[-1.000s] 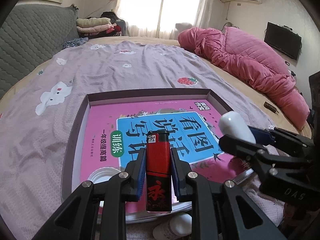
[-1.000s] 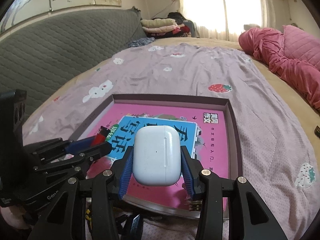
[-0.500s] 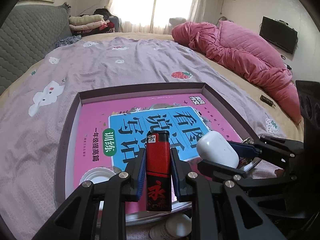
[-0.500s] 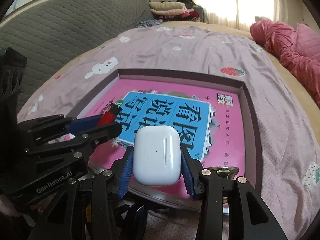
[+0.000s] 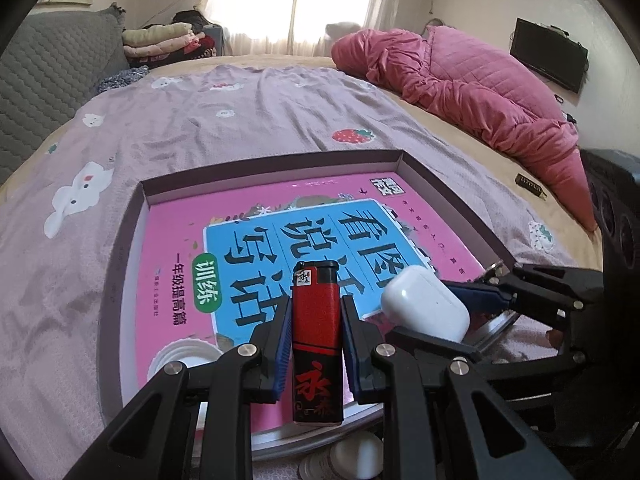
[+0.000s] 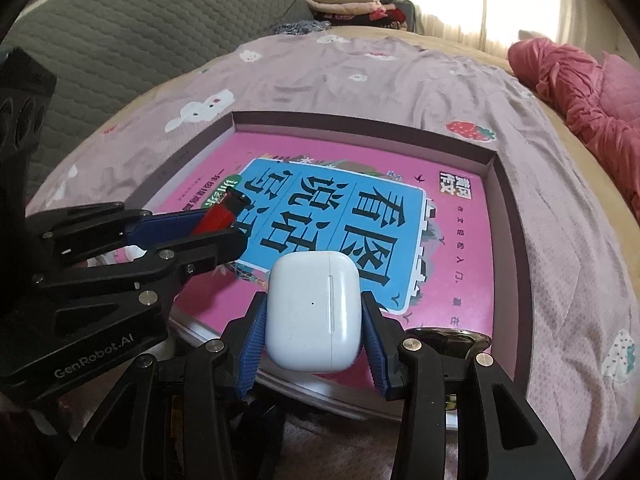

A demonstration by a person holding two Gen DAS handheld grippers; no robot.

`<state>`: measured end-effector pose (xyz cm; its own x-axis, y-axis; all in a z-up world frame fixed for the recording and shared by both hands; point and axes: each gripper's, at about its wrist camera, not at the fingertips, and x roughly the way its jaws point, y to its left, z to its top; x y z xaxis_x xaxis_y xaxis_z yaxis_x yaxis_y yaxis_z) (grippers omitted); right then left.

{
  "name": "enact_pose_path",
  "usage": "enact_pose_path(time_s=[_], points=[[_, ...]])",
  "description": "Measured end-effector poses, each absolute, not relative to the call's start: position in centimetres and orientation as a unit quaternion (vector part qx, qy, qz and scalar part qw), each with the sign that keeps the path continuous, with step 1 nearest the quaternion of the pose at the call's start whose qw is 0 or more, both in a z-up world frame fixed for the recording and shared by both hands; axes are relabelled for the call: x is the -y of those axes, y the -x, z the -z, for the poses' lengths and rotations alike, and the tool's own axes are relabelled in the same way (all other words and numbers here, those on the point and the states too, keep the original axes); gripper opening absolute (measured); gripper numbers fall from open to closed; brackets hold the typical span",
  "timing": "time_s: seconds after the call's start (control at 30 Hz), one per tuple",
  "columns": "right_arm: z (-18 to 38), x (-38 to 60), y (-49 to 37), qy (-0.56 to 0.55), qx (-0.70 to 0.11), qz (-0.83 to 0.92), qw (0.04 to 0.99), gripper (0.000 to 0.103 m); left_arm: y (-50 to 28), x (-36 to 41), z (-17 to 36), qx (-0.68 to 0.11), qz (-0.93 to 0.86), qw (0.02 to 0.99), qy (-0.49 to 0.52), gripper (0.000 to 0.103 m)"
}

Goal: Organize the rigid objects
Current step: 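Lower the lighter and earbud case onto the pink workbook in the tray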

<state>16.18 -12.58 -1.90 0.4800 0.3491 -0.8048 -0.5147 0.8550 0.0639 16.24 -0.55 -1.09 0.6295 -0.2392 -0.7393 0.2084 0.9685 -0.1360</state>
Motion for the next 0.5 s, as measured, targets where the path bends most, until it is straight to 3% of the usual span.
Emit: enact_pose_path(time_s=[0.5], points=[[2.0, 12.6, -16.4, 0.101, -0.446, -0.258, 0.851, 0.046, -17.8, -0.1, 2.4, -0.471, 0.156, 0.867, 0.029, 0.023]])
